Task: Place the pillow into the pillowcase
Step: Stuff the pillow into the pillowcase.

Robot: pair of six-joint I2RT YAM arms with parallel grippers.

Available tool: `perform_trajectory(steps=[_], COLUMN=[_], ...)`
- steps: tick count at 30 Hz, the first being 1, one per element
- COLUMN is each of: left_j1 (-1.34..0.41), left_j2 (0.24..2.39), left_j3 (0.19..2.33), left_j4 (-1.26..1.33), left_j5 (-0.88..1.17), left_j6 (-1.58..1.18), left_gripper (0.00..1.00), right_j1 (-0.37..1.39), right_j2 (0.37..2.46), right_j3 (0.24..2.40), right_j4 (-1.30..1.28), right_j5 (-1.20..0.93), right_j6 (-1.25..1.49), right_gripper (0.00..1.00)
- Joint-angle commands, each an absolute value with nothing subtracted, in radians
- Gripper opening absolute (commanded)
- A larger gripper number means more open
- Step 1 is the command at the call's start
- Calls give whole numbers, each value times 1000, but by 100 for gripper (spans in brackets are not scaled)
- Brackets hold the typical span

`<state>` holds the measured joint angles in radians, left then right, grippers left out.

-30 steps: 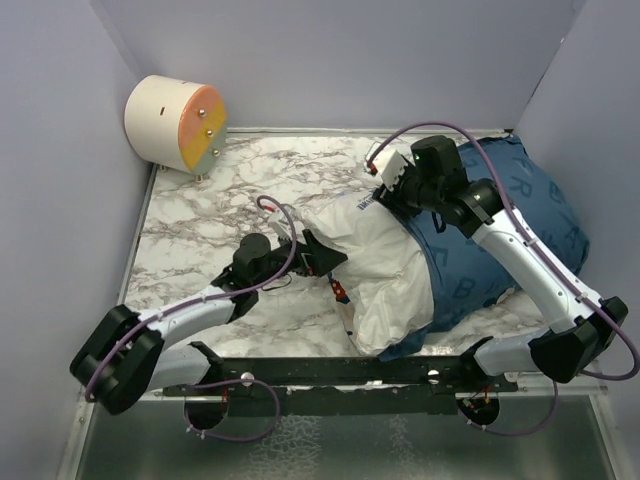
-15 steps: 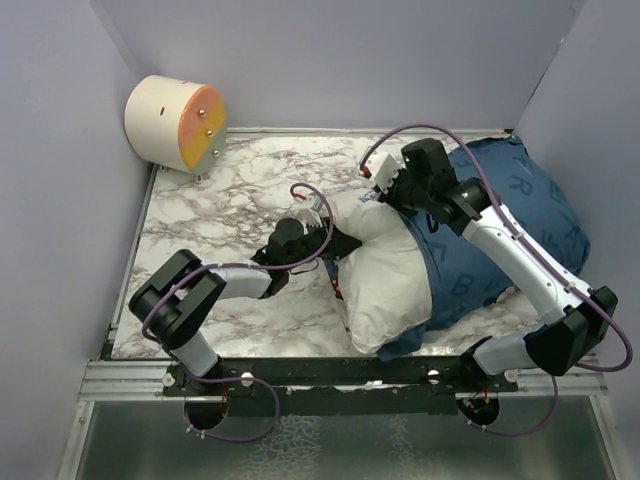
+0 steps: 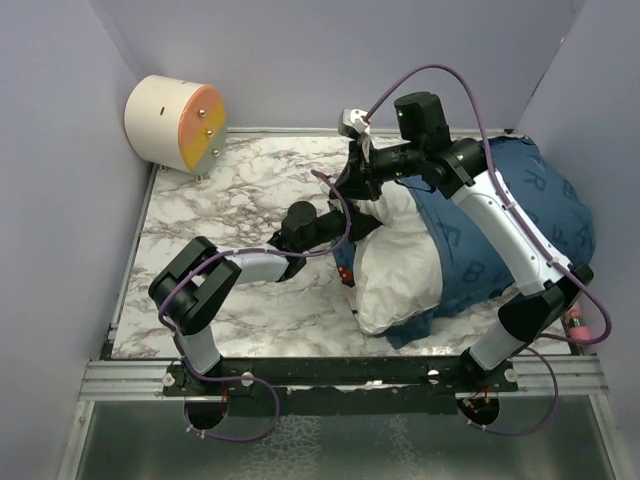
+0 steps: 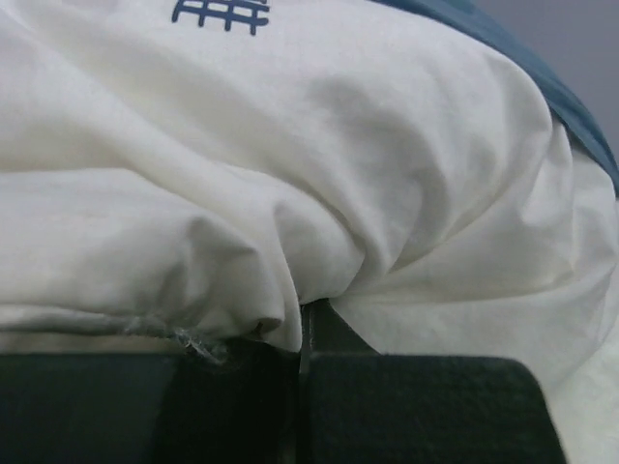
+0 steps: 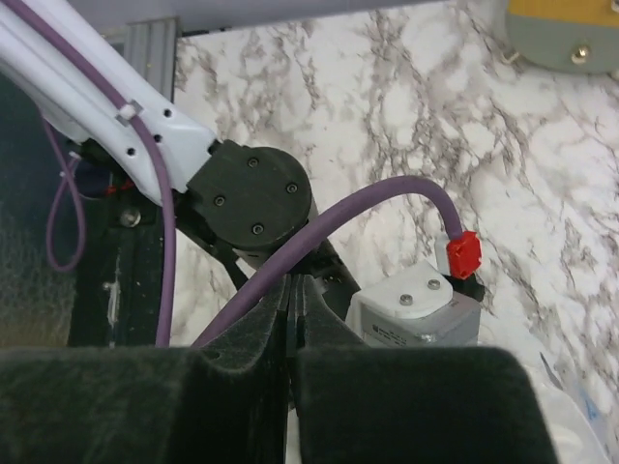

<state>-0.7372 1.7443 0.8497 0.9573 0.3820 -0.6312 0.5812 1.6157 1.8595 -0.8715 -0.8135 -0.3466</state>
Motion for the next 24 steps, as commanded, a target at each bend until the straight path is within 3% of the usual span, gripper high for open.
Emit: perform_trajectory(steps=[1, 2, 3, 7, 9, 18, 24], left_j1=[-767, -767, -770, -774, -783, -851, -881], left_j2=[1710, 1704, 1703, 1663, 1671, 1690, 1723], left_j3=[900, 883, 850, 684, 624, 590, 591], left_j4=[1137, 1129, 1133, 1246, 1303, 1343, 1347], left_j5=[453, 443, 428, 394, 383, 341, 321], left_j6=[-551, -545, -535, -567, -585, -582, -583], left_gripper=[0, 0, 0, 0, 0, 0, 0], right_j1=[571, 554, 528, 456, 445, 430, 429], right_j2=[1600, 1573, 1534, 1332, 1221, 1055, 1091], right_j3=[1917, 1904, 1879, 1687, 1547, 1269, 1230], right_j4=[-871, -870, -866, -836, -765, -762, -785], right_j5=[-962, -888, -812, -473, -312, -105, -9], right_j6=[-290, -300, -310, -382, -414, -397, -371], right_gripper=[1, 1, 8, 73, 98, 100, 74])
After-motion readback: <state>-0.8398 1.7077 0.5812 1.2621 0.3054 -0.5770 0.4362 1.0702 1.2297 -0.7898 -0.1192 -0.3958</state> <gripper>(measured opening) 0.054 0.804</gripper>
